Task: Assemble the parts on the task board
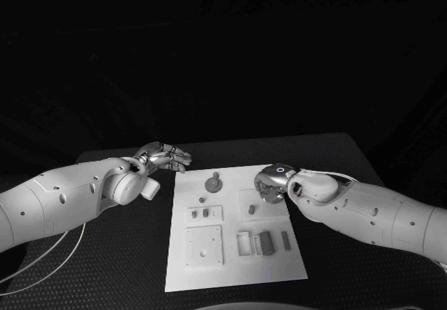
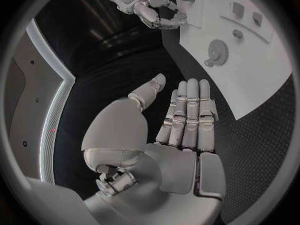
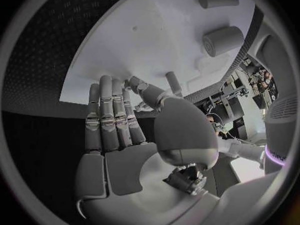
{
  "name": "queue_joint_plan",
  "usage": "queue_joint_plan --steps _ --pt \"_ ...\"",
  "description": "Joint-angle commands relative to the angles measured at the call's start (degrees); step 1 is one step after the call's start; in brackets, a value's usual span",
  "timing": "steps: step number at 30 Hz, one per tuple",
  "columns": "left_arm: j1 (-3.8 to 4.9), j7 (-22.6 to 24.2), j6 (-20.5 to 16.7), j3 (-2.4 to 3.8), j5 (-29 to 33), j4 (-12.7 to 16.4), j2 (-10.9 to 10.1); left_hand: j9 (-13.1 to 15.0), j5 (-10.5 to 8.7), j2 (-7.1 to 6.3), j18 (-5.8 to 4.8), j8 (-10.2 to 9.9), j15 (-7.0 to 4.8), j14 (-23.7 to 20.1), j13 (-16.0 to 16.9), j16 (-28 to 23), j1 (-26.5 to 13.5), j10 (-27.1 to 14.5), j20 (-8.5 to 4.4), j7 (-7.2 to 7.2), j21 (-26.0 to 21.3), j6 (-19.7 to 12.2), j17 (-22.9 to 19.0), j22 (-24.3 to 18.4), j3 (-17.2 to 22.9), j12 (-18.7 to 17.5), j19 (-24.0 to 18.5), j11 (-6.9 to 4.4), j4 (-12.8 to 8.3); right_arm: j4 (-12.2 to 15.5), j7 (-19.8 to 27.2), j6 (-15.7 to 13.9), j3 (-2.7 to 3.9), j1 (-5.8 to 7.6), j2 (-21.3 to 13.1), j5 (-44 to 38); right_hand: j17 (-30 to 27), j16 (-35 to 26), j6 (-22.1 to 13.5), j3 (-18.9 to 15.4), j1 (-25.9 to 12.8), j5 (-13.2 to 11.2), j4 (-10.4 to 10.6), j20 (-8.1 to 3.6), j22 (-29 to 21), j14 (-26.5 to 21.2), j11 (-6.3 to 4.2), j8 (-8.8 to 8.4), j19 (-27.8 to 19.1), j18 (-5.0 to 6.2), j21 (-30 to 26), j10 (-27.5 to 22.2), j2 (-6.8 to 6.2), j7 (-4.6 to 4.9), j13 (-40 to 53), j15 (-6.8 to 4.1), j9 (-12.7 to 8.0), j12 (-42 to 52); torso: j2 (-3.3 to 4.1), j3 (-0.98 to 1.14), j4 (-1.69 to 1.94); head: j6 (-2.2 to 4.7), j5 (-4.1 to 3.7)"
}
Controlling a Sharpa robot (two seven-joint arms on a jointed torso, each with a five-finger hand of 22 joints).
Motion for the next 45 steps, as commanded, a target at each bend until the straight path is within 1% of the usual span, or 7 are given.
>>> queue_joint_plan --steps 1,9,12,21,34,40,45 --pt "0.12 0.1 -0.1 0.05 0.4 0.2 0.0 -0.1 0.20 -0.01 0.36 0.0 0.37 0.0 -0.1 -0.3 -0.4 -0.4 0.34 0.09 0.0 -0.4 0.1 -0.1 -0.3 -0.3 -0.2 0.01 0.1 -0.3 -0.2 4.8 -1.18 -1.55 0.2 -1.6 0.1 -0.4 0.0 0.2 0.1 -0.2 0.1 -0.07 0.1 -0.3 0.03 -0.08 -0.4 0.67 -0.4 -0.2 -0.58 0.01 -4.1 0.03 0.0 -2.5 0.01 0.03 0.01 -0.05 -0.03" --pt "0.12 0.1 -0.2 0.05 0.2 0.1 0.0 -0.1 0.20 0.01 0.36 0.1 0.37 0.0 -0.1 -0.3 -0.4 -0.4 0.35 0.09 0.0 -0.4 0.1 -0.1 -0.3 -0.2 -0.2 0.02 0.1 0.0 -0.5 4.6 -1.23 -1.62 0.2 -3.7 1.5 0.4 3.1 0.8 2.0 -0.2 -0.1 -0.68 1.1 1.8 -1.49 1.49 1.6 0.74 0.1 3.4 2.71 -1.29 -3.0 -0.97 0.7 -1.5 0.00 0.05 -0.01 -0.17 -0.07" --pt "0.12 0.1 -0.3 0.05 0.1 0.1 0.0 -0.1 0.20 0.02 0.37 0.1 0.37 0.1 -0.1 -0.3 -0.4 -0.4 0.35 0.09 0.0 -0.4 0.1 -0.1 -0.3 -0.2 -0.2 0.01 0.2 0.2 -0.7 4.1 -1.24 -1.67 0.2 -4.3 2.0 0.8 3.8 0.7 1.9 -0.2 -0.1 -0.98 1.3 2.4 -1.87 1.79 2.5 0.74 0.3 4.3 3.08 -1.57 -2.7 -1.34 0.9 -1.4 -0.02 0.05 -0.03 -0.19 -0.13" --pt "0.12 0.1 -0.4 0.05 -0.1 0.0 -0.1 -0.1 0.20 0.03 0.37 0.1 0.37 0.1 -0.1 -0.3 -0.4 -0.4 0.35 0.09 0.0 -0.4 0.2 -0.2 -0.3 -0.2 -0.2 0.01 0.2 0.4 -1.2 3.0 -1.24 -1.69 0.0 -5.2 3.1 1.5 5.1 0.5 1.7 -0.2 -0.1 -1.55 1.7 3.6 -2.58 2.35 4.1 0.74 0.4 6.0 3.00 -2.11 -1.8 -1.97 1.6 -1.2 0.00 0.04 0.00 -0.32 -0.18" --pt "0.12 0.1 -0.3 0.05 -0.2 -0.2 0.0 -0.1 0.20 0.01 0.38 0.1 0.37 0.1 -0.1 -0.4 -0.4 -0.4 0.36 0.10 0.0 -0.4 0.2 -0.2 -0.4 -0.2 -0.2 0.01 0.2 1.9 -1.0 -0.6 -1.15 -1.67 -1.0 -4.6 3.4 1.7 5.4 0.5 1.7 -0.2 -0.1 -1.70 1.8 3.9 -2.72 2.45 4.5 0.74 0.4 6.3 2.88 -2.23 -1.5 -2.12 1.9 -1.3 -0.04 0.02 0.00 -0.20 -0.24" --pt "0.12 -0.1 -0.1 0.05 -0.2 -0.4 0.1 -0.1 0.20 0.00 0.38 0.1 0.38 0.1 -0.1 -0.4 -0.4 -0.4 0.37 0.12 0.0 -0.5 0.3 -0.3 -0.4 -0.2 -0.2 0.02 0.2 2.8 -0.5 -1.3 -0.23 -1.39 -1.5 -2.9 3.5 1.7 5.4 0.5 1.7 -0.2 -0.1 -1.73 1.8 4.0 -2.74 2.47 4.6 0.74 0.4 6.4 2.87 -2.25 -1.4 -2.15 2.0 -1.3 -0.04 0.01 -0.01 -0.04 -0.26" --pt "0.13 -0.2 0.0 0.05 -0.1 -0.5 0.1 -0.1 0.20 -0.03 0.37 0.1 0.39 0.1 -0.1 -0.5 -0.5 -0.5 0.38 0.15 0.0 -0.6 0.3 -0.3 -0.4 -0.2 -0.2 0.04 0.2 3.2 0.0 -1.1 0.22 -0.77 -1.6 -1.8 3.5 1.7 5.4 0.5 1.7 -0.2 -0.1 -1.74 1.8 4.0 -2.75 2.47 4.6 0.74 0.4 6.4 2.87 -2.26 -1.4 -2.16 2.0 -1.3 -0.03 0.04 0.00 0.04 -0.28"
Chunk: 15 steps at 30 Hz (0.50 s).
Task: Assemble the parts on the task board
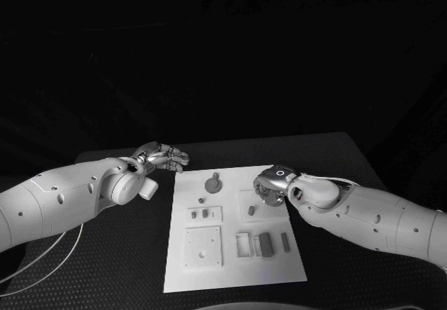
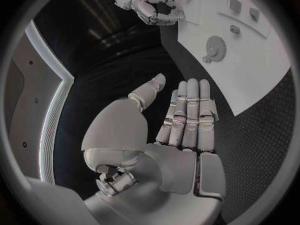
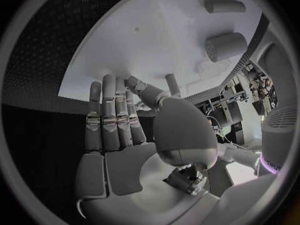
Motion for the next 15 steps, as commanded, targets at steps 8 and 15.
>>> queue_joint_plan --steps 8,15 --pt "0.11 0.0 0.3 0.05 0.0 0.0 0.2 -0.1 0.20 -0.06 0.37 0.1 0.41 0.1 -0.1 -0.3 -0.6 -0.5 0.28 -0.03 0.0 -0.4 0.1 -0.2 -0.3 -0.2 -0.1 0.06 0.1 0.6 2.0 2.1 0.41 0.51 -0.1 2.3 0.1 0.4 0.2 0.1 -0.1 -0.2 0.3 0.00 0.1 0.4 -0.02 0.30 0.4 0.74 0.1 0.5 0.13 0.15 0.1 0.21 0.3 0.0 0.02 0.01 -0.03 0.15 -0.02" --pt "0.12 -0.1 0.4 0.05 0.1 -0.3 0.2 -0.1 0.20 -0.08 0.37 0.1 0.43 0.1 -0.1 -0.4 -0.6 -0.6 0.29 0.02 0.0 -0.5 0.2 -0.3 -0.4 -0.2 -0.2 0.08 0.2 0.5 1.9 2.0 0.44 0.55 -0.1 2.3 0.1 0.3 0.1 0.1 -0.1 -0.2 0.3 0.02 0.1 0.3 0.00 0.26 0.4 0.74 0.0 0.5 0.16 0.16 0.1 0.24 0.3 -0.1 0.03 0.03 -0.02 0.12 -0.02"
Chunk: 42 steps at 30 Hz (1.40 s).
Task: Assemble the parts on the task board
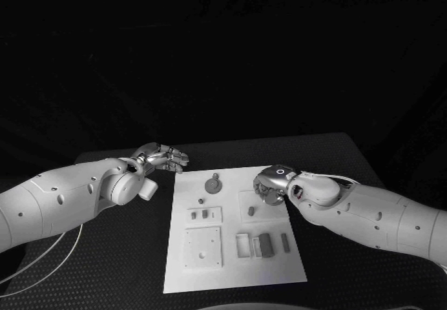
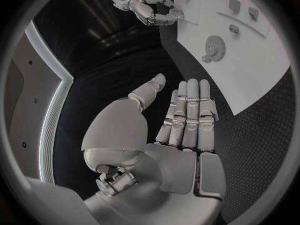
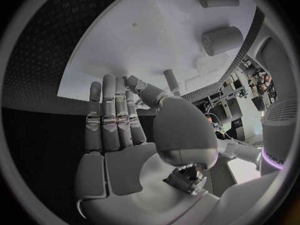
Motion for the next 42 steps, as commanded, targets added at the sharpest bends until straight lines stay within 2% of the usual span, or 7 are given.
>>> queue_joint_plan --steps 1,11,19,27,33,38,42 --pt "0.11 0.1 0.4 0.05 0.1 0.0 0.1 -0.1 0.20 -0.09 0.37 0.1 0.43 0.1 -0.1 -0.2 -0.6 -0.4 0.21 0.03 0.0 -0.6 0.1 -0.1 -0.2 -0.2 -0.1 -0.12 0.0 0.3 1.1 0.5 0.04 0.04 0.1 0.3 0.1 0.3 0.1 0.2 -0.1 -0.2 0.3 0.02 0.1 0.3 0.00 0.25 0.4 0.74 0.0 0.5 0.18 0.24 0.1 0.23 0.0 -0.1 0.02 0.02 -0.02 -0.07 0.02" --pt "0.12 -0.2 0.8 0.05 0.1 0.0 0.1 -0.2 0.20 -0.12 0.37 0.0 0.46 0.0 -0.1 -0.4 -0.7 -0.5 0.24 0.14 0.0 -0.9 0.2 -0.3 -0.3 -0.2 -0.1 -0.07 0.1 2.3 1.2 1.2 0.38 1.31 -1.5 1.8 0.1 0.3 0.1 0.2 -0.1 -0.2 0.3 0.02 0.1 0.3 0.00 0.25 0.4 0.74 0.0 0.5 0.21 0.23 0.1 0.24 0.0 -0.2 0.02 0.01 -0.01 -0.16 0.09" --pt "0.14 -0.2 0.8 0.05 0.2 0.0 0.1 -0.2 0.20 -0.14 0.37 0.0 0.49 0.0 -0.2 -0.5 -0.8 -0.6 0.26 0.17 0.0 -1.0 0.3 -0.4 -0.3 -0.2 -0.2 -0.05 0.1 4.5 1.3 1.8 1.43 2.70 -2.7 4.0 0.2 0.3 0.1 0.2 -0.1 -0.2 0.3 0.02 0.1 0.3 0.00 0.25 0.4 0.74 -0.1 0.5 0.23 0.22 0.2 0.24 0.1 -0.2 -0.01 -0.03 -0.04 0.04 0.06" --pt "0.19 -0.6 0.3 0.05 0.2 0.0 0.0 -0.2 0.20 -0.15 0.37 0.0 0.50 0.0 -0.2 -0.6 -0.8 -0.6 0.27 0.19 0.0 -1.0 0.4 -0.4 -0.3 -0.2 -0.2 -0.04 0.1 8.4 2.4 2.6 2.76 3.23 -4.6 14.0 0.2 0.3 0.1 0.2 -0.2 -0.2 0.3 0.04 0.1 0.3 0.00 0.23 0.4 0.74 -0.1 0.5 0.28 0.23 0.2 0.25 0.1 -0.2 -0.02 -0.08 -0.02 0.10 0.39" --pt "0.27 -0.2 -0.2 0.05 0.3 -0.1 0.1 -0.2 0.20 -0.16 0.37 0.1 0.50 0.0 -0.2 -0.6 -0.8 -0.6 0.27 0.20 0.0 -1.0 0.4 -0.5 -0.3 -0.2 -0.2 -0.03 0.1 11.7 4.3 2.1 2.87 3.22 -4.2 18.5 0.2 0.3 0.0 0.2 -0.2 -0.2 0.3 0.04 0.1 0.3 0.02 0.20 0.4 0.74 -0.2 0.5 0.37 0.25 0.3 0.25 0.1 -0.3 -0.05 -0.12 -0.06 0.30 1.86" --pt "0.39 0.5 -1.3 0.05 0.6 -0.2 0.1 -0.2 0.21 -0.13 0.39 0.1 0.50 0.0 -0.2 -0.6 -0.8 -0.6 0.26 0.19 0.0 -1.0 0.4 -0.5 -0.3 -0.2 -0.2 -0.05 0.1 14.0 5.1 2.8 2.86 2.81 -2.3 18.9 0.3 0.2 -0.1 0.2 -0.3 -0.2 0.2 0.05 0.2 0.2 0.07 0.12 0.4 0.74 -0.2 0.4 0.52 0.29 0.3 0.26 0.2 -0.5 0.00 0.03 -0.02 0.06 4.19" --pt "0.50 1.0 -2.1 0.05 0.9 -0.4 0.4 -0.2 0.21 -0.13 0.40 0.2 0.48 0.1 -0.2 -0.6 -0.8 -0.5 0.25 0.17 0.0 -1.0 0.5 -0.5 -0.3 -0.1 -0.1 -0.07 0.1 14.9 5.4 3.3 2.41 1.71 -0.5 18.4 0.3 0.2 -0.2 0.2 -0.3 -0.2 0.2 0.05 0.2 0.1 0.10 0.09 0.4 0.74 -0.3 0.4 0.60 0.31 0.3 0.27 0.2 -0.5 -0.03 -0.12 0.00 -0.41 5.80"
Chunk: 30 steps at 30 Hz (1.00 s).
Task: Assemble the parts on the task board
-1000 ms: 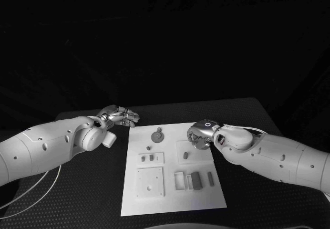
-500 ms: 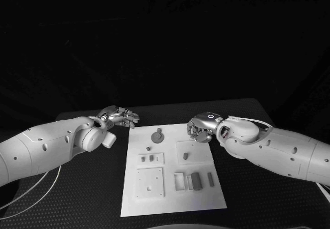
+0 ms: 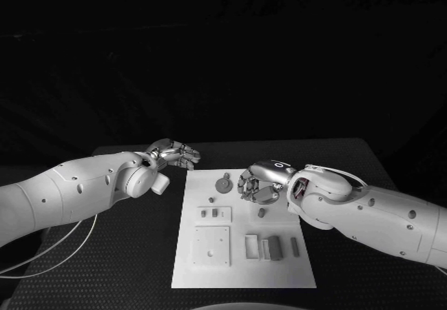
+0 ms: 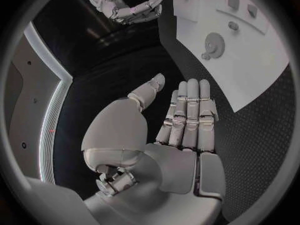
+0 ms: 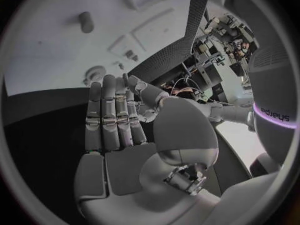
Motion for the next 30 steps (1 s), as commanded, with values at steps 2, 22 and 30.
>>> queue_joint_plan --steps 2,22,30 --pt "0.25 1.7 -1.9 0.05 0.9 -0.2 0.6 0.0 0.21 0.10 0.41 0.2 0.47 0.1 -0.1 -0.2 -0.5 -0.3 0.25 -0.05 0.0 -0.3 0.1 -0.1 -0.3 -0.1 -0.1 0.05 0.1 0.3 2.0 1.5 -0.94 -1.20 1.7 -0.4 0.1 0.1 0.0 0.1 -0.2 -0.2 0.1 0.05 0.1 0.2 0.11 0.05 0.4 0.75 -0.3 0.4 0.52 0.31 0.1 0.17 0.1 -0.3 0.00 -0.14 0.05 -0.58 2.23" --pt "0.61 2.2 -2.6 0.05 2.0 -1.2 2.8 0.0 0.20 0.14 0.41 0.4 0.44 0.2 0.0 -0.3 -0.5 -0.2 0.25 -0.12 0.0 -0.2 0.3 -0.2 -0.3 0.0 -0.1 -0.01 0.2 -1.4 1.2 0.1 -4.26 -5.98 7.2 -14.5 0.2 0.1 0.1 0.1 -0.1 -0.2 0.0 -0.01 0.2 0.3 0.10 0.06 0.5 0.76 -0.4 0.4 0.48 0.29 0.2 0.13 0.3 -0.5 0.04 -0.08 0.13 -2.53 5.69" --pt "0.62 2.2 -2.2 0.05 2.0 -1.3 3.1 0.0 0.20 0.17 0.40 0.4 0.45 0.2 -0.1 -0.4 -0.5 -0.2 0.26 -0.12 0.0 -0.2 0.4 -0.3 -0.3 0.0 -0.1 -0.01 0.2 -2.5 0.5 0.0 -4.29 -7.05 8.3 -17.1 0.3 0.1 0.1 0.1 0.0 -0.2 0.0 -0.06 0.3 0.4 0.05 0.10 0.6 0.76 -0.4 0.6 0.39 0.25 0.4 0.09 0.4 -0.5 0.04 -0.05 0.07 -2.23 5.46"
